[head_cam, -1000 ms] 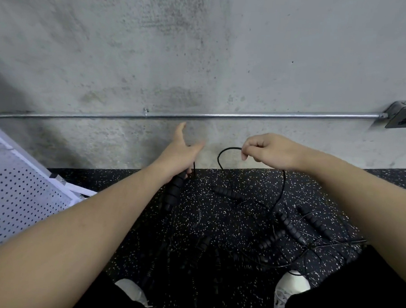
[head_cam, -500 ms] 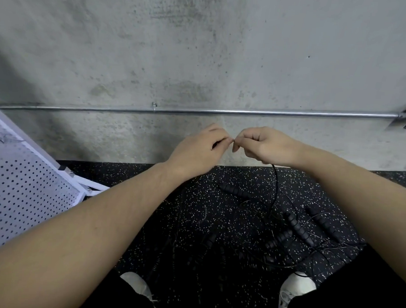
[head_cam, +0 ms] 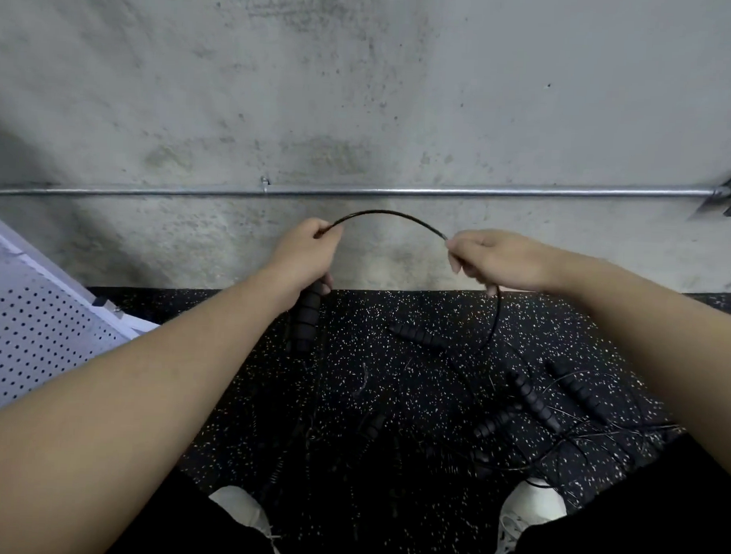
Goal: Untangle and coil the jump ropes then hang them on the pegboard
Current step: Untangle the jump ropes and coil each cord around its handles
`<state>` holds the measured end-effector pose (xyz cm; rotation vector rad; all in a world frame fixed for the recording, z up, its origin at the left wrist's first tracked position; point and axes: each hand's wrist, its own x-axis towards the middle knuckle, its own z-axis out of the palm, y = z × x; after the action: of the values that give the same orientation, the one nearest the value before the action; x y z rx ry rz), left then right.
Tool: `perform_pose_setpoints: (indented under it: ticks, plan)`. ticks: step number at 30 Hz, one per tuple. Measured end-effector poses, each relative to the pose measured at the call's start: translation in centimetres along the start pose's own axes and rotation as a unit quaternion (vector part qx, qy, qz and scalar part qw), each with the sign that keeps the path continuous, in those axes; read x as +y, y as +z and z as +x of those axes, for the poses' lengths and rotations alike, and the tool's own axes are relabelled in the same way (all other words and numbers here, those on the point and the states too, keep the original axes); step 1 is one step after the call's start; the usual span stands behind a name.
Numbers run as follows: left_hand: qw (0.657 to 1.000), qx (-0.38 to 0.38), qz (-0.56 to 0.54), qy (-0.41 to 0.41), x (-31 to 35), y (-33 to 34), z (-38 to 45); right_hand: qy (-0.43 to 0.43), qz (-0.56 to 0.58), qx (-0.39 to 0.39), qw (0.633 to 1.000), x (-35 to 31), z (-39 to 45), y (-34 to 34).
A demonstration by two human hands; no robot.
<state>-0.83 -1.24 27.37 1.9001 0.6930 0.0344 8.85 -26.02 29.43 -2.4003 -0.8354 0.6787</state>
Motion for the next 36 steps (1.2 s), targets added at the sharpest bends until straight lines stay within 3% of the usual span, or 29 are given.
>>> perform_pose_setpoints:
  ticks: [3, 9, 13, 17, 22, 27, 31, 36]
  plan:
    - [0.998, -0.020, 0.037, 0.052, -0.1, 0.7, -0.5, -0.023, 0.011, 0.073, 0.997, -0.7, -0.3, -0.6]
    - [0.945, -0.096, 0.164, 0.266, 1.7, 3.4, -2.4, -0.044, 0.009, 0.084, 0.995, -2.2, -0.7, -1.2]
    - [0.918, -0.068, 0.180, 0.346, 2.8, 4.8, -2.9, -0.048, 0.048, 0.079, 0.995, -3.0, -1.7, -1.6]
    - [0.932, -0.056, 0.167, 0.316, 3.9, 5.6, -4.0, -0.028, 0.099, 0.057, 0.993, -2.7, -3.5, -1.3]
    - [0.979, -0.008, 0.037, 0.203, 4.0, 4.9, -4.1, 0.019, 0.126, 0.015, 0.992, -1.0, -6.7, -1.3]
    - [0.995, 0.027, -0.044, 0.080, 3.4, 2.9, -3.9, 0.043, 0.122, 0.000, 0.992, 0.0, -8.7, -1.2]
    - [0.994, -0.017, -0.009, 0.106, 3.1, 2.4, -4.9, 0.024, 0.066, 0.058, 0.996, -0.7, -9.6, -1.2]
    - [0.962, -0.074, 0.093, 0.246, 5.9, 3.3, -7.8, -0.014, -0.023, 0.088, 0.996, -3.0, -9.5, -1.5]
